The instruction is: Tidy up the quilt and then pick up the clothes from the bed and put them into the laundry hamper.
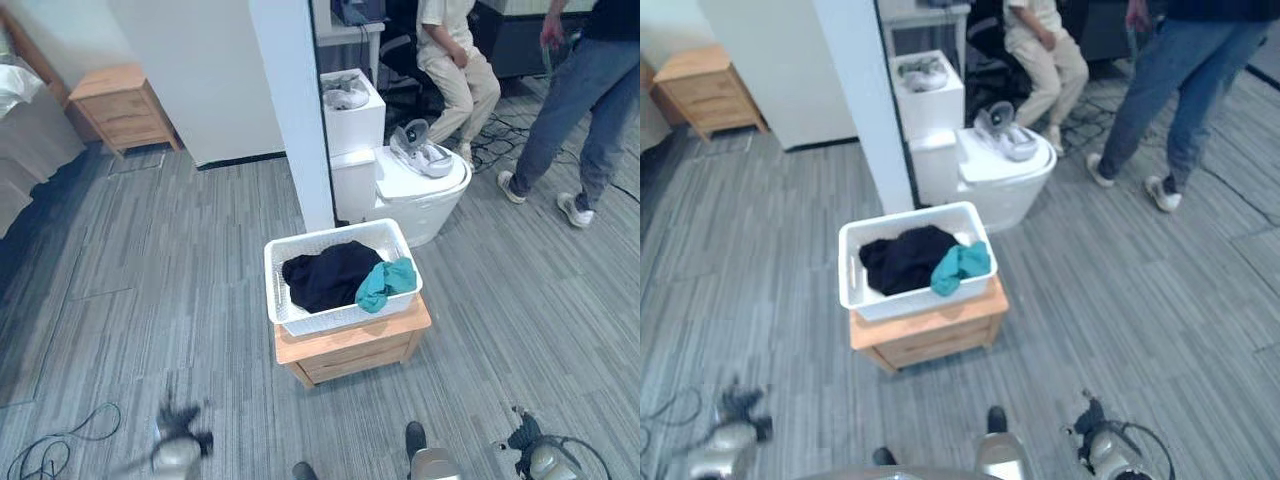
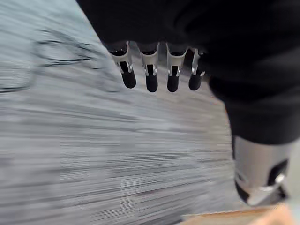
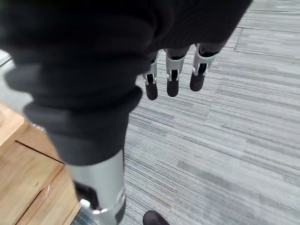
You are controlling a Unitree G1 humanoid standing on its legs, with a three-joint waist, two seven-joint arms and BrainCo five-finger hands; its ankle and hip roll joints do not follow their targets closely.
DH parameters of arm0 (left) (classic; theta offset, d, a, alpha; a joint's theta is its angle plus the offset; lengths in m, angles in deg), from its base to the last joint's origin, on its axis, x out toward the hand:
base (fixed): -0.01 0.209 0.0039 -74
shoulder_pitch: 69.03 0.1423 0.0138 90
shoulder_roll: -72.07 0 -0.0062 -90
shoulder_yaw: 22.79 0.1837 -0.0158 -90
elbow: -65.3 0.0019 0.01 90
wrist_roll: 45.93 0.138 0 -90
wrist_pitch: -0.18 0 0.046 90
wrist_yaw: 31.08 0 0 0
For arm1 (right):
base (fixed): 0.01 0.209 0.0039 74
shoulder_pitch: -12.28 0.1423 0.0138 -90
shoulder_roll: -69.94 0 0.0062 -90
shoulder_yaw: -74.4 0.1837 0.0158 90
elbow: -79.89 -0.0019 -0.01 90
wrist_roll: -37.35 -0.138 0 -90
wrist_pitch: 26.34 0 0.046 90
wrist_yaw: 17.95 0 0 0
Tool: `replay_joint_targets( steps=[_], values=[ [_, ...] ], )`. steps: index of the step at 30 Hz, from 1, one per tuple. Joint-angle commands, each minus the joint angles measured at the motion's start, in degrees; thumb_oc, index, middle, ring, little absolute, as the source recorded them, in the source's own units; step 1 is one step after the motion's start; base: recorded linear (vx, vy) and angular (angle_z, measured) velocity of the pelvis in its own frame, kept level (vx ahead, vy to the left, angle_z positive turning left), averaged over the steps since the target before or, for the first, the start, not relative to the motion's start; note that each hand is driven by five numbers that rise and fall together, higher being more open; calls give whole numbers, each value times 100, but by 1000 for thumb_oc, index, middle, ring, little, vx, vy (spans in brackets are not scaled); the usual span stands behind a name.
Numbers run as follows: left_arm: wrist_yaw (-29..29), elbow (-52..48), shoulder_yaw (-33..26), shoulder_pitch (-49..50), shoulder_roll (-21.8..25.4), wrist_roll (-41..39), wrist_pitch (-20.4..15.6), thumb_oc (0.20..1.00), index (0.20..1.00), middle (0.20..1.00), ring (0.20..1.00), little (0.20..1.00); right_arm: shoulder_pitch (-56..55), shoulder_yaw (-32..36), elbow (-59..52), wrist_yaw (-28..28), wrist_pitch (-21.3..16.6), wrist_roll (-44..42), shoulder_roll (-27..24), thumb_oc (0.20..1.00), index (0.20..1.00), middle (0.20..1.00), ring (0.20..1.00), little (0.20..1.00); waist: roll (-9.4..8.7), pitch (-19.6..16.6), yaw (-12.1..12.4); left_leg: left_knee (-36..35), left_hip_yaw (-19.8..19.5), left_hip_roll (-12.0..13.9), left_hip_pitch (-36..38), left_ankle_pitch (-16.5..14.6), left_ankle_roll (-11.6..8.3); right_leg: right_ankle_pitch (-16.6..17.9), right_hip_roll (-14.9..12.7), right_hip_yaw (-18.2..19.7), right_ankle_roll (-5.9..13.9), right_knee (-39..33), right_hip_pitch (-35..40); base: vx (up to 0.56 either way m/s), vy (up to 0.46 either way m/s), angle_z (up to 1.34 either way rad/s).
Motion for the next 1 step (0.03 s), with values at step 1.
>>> replay_joint_targets(
  steps=[1],
  values=[
    [-41,671,-55,-479,-34,305,28,1000,1000,1000,1000,1000,564,69,284,-143,-36,-423,48,1000,1000,1000,1000,1000,7,83,59,12,-63,220,241,-59,-292,-509,-295,52,531,53,46,-14,46,8]
  ],
)
